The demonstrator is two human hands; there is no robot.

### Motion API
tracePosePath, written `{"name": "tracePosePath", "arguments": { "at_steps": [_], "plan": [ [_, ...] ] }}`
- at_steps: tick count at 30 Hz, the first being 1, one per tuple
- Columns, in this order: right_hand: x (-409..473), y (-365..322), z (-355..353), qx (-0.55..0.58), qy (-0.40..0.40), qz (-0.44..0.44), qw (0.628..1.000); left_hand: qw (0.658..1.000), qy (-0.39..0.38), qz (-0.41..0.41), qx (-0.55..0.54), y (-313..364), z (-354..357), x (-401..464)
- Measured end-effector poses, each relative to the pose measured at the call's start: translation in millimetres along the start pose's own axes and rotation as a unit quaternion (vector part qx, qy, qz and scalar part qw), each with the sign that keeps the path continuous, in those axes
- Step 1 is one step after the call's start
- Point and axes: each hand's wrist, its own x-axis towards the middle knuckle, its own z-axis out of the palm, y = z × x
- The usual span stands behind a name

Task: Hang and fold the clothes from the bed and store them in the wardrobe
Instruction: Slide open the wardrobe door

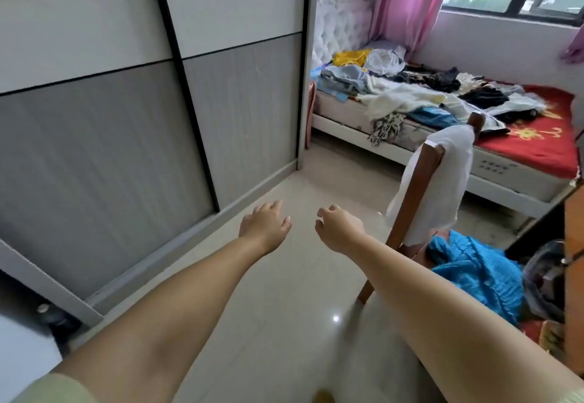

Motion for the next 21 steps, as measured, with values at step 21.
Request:
{"name": "tracePosePath", "arguments": {
  "at_steps": [21],
  "plan": [
    [396.1, 16.9, -62.1, -0.019, -0.041, -0.051, 0.998, 0.997, 0.011, -0.078, -0.018, -68.9, -47.9, 370.4]
  ]
}}
